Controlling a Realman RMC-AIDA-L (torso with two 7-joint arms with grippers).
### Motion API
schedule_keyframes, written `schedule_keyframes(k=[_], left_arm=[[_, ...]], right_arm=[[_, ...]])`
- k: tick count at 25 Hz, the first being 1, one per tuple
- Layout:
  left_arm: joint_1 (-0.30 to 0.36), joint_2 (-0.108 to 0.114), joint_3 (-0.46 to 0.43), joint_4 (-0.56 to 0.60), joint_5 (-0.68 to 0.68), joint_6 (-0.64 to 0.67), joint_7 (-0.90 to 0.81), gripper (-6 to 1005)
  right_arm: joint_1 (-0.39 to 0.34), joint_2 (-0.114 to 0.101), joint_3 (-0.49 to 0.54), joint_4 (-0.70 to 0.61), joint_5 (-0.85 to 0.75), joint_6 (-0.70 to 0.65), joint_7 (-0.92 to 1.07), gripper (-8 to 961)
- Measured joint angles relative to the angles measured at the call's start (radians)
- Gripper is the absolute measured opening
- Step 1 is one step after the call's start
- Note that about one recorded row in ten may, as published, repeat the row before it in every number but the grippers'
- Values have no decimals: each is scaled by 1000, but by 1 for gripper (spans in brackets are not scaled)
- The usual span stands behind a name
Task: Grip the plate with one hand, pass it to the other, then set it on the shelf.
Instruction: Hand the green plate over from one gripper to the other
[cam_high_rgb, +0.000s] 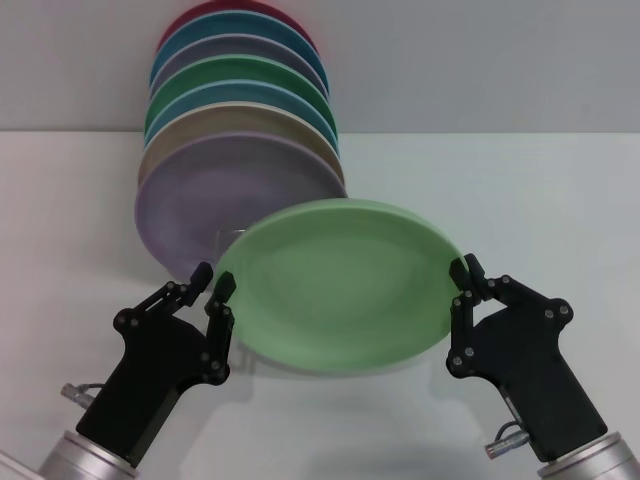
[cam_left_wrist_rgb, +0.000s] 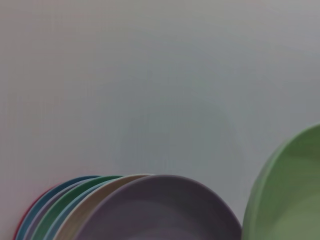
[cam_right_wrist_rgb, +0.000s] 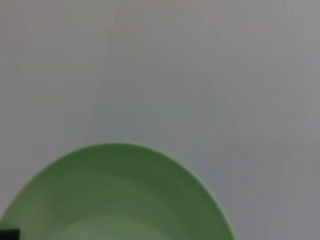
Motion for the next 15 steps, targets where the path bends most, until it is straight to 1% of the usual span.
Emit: schedule_keyframes(k=[3, 8, 14, 15], left_arm=[[0, -1, 0, 0, 0, 0, -2, 188], [-1, -1, 3, 0, 3, -1, -2, 177], [7, -1, 5, -3, 5, 3, 3, 59], [9, -2, 4, -3, 5, 5, 3, 57]], right_arm=[[1, 0, -1, -3, -1, 6, 4, 19], [9, 0, -12, -7, 0, 8, 7, 18], [9, 0, -12, -8, 2, 8, 7, 19], [9, 0, -12, -8, 2, 8, 7, 19]])
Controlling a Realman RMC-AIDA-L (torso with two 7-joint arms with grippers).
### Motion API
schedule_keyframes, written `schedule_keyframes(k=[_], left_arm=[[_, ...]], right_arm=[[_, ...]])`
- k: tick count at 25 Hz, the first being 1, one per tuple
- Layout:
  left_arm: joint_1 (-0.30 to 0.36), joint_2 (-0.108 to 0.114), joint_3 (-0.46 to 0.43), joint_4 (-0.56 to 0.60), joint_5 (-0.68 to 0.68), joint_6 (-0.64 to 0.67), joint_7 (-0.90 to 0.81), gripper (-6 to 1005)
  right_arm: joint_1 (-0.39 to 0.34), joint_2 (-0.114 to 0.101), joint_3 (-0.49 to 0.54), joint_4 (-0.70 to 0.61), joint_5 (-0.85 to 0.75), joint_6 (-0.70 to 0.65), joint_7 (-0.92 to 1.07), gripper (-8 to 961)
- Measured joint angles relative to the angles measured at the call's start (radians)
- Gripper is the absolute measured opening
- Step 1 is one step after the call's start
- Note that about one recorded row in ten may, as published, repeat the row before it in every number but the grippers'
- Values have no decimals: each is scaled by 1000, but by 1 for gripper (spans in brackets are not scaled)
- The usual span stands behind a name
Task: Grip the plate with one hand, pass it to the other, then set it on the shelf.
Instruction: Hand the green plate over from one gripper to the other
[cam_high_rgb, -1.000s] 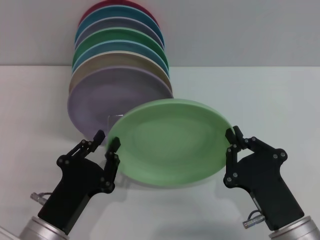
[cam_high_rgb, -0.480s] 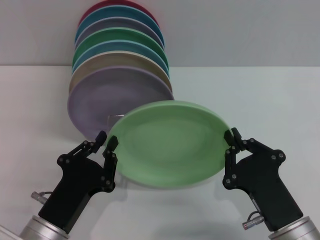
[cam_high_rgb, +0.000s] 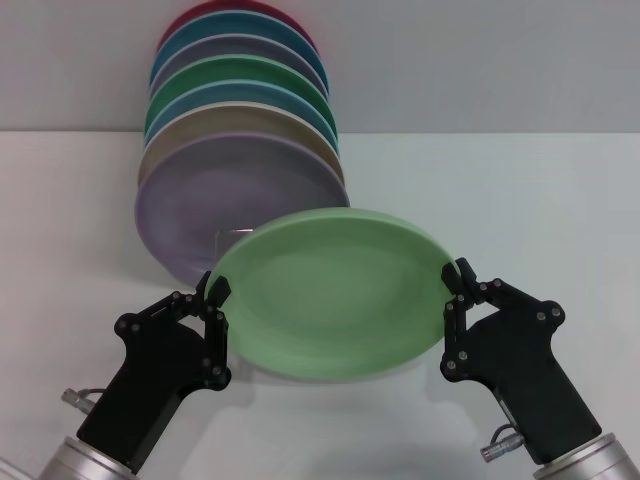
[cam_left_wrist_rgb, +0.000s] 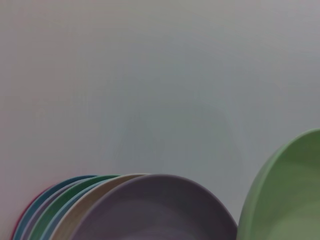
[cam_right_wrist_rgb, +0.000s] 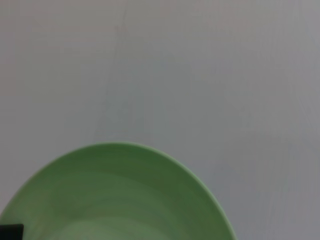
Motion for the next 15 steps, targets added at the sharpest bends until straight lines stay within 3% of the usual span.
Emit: schedule_keyframes(k=[12, 15], left_arm=[[11, 0, -4, -3, -3, 3, 5, 49], [19, -1, -10, -9, -5, 9, 24, 54]], right_arm=[[4, -3, -19, -10, -9, -22, 2, 19], [12, -3, -45, -23, -21, -55, 3, 110]])
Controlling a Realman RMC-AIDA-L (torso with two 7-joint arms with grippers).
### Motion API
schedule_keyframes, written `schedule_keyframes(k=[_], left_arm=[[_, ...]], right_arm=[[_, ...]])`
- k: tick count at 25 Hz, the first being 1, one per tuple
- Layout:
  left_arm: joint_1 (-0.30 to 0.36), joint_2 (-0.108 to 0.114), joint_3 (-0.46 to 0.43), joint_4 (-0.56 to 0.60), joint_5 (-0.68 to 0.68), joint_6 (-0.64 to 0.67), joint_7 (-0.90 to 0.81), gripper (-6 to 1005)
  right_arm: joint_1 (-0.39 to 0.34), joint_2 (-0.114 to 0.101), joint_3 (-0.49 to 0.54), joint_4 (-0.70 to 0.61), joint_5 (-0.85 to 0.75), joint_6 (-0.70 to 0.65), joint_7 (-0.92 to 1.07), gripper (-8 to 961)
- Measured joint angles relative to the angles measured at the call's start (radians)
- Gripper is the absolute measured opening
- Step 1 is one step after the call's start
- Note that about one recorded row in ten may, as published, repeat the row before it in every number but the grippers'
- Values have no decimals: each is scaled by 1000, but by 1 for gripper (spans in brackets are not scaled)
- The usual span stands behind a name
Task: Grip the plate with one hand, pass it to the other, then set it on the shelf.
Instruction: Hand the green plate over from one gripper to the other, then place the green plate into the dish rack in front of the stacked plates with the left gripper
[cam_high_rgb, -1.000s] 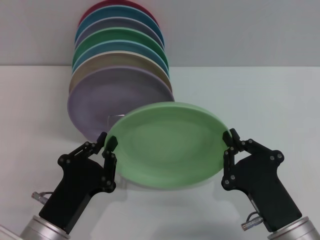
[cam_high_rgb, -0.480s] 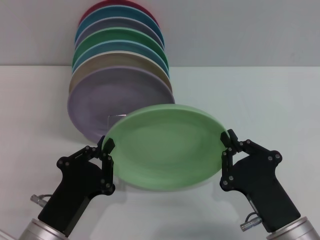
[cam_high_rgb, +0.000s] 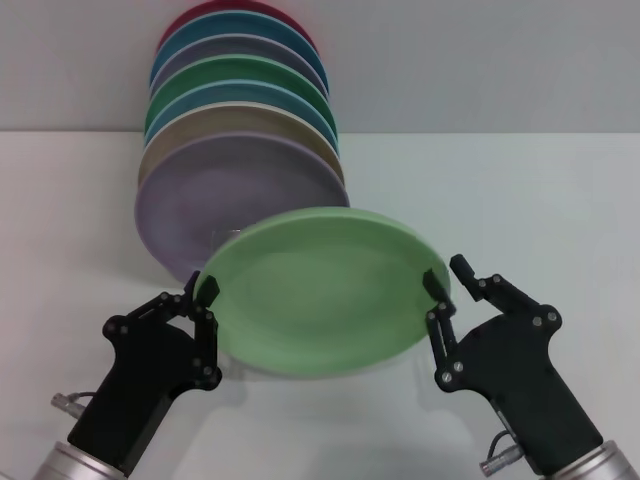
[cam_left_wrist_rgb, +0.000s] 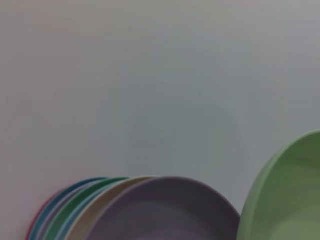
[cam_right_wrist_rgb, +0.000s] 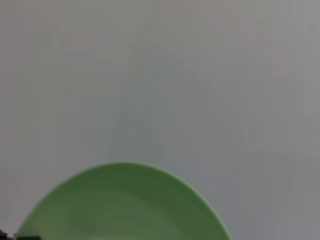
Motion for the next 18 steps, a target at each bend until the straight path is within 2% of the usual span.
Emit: schedule_keyframes(k=[5, 9, 12, 18], left_arm=[[21, 3, -30, -10, 0, 48, 15, 63], [43, 10, -79, -5, 0, 148, -6, 70], [48, 14, -106, 30, 0, 242, -65, 76], [13, 12, -156, 124, 2, 299, -131, 86]], right_arm=[[-1, -3, -45, -20, -43, -73, 1, 250], [-11, -3, -102, -61, -76, -165, 1, 349], [-29, 0, -116, -115, -71, -182, 2, 398], [-34, 3, -110, -172, -26, -145, 33, 400]])
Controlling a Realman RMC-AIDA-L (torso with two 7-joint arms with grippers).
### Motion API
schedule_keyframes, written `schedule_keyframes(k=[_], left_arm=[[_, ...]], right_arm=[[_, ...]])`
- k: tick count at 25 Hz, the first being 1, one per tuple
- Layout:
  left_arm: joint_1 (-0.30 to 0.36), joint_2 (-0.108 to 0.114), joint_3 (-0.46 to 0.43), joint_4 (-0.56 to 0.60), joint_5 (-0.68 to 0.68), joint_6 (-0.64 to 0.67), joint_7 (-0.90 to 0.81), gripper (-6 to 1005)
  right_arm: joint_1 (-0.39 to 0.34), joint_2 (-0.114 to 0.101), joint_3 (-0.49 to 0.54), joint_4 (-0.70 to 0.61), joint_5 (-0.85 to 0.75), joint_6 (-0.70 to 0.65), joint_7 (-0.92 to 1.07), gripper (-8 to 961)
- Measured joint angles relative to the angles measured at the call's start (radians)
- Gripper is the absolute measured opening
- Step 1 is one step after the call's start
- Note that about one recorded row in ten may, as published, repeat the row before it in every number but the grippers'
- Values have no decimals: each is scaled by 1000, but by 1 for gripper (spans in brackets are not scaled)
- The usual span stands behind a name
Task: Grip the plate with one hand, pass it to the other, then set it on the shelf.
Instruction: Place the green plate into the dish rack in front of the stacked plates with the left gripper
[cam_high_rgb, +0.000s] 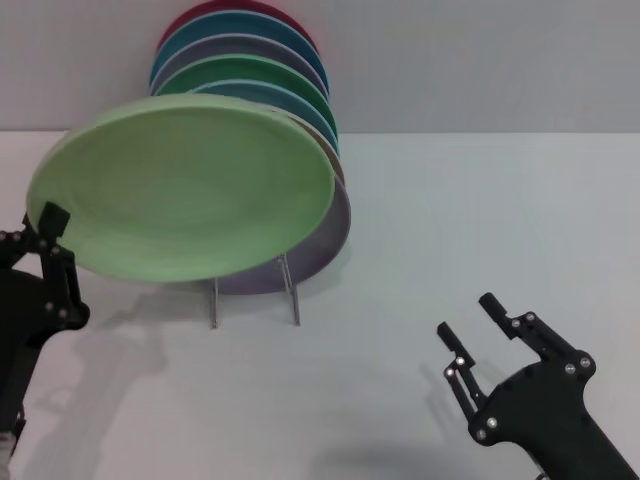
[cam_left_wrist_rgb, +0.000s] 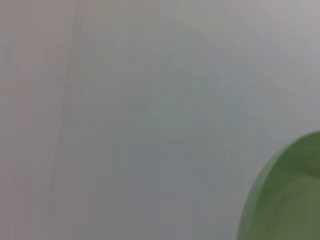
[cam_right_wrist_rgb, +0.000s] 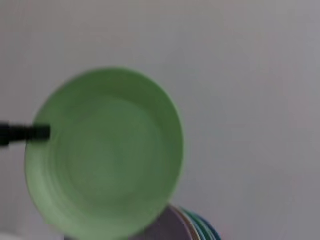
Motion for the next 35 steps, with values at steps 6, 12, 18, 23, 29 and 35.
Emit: schedule_keyframes(k=[6, 12, 18, 23, 29, 35], left_arm=[[-95, -3, -6, 107, 2, 5, 28, 97], [-152, -3, -1, 152, 5, -6, 94, 108], [-172, -4, 5, 167, 6, -56, 150, 118], [-179, -4, 35, 178, 8, -95, 166, 127], [-175, -5, 49, 189, 8, -130, 167, 138], [-165, -6, 54, 185, 7, -200, 190, 148]], right_arm=[[13, 1, 6, -44, 47, 62, 9, 403], [16, 1, 21, -60, 63, 72, 19, 404], [14, -1, 47, -64, 64, 65, 21, 403], [9, -1, 67, -67, 65, 62, 21, 402], [8, -2, 84, -77, 65, 59, 22, 402], [8, -2, 89, -80, 65, 59, 22, 403]])
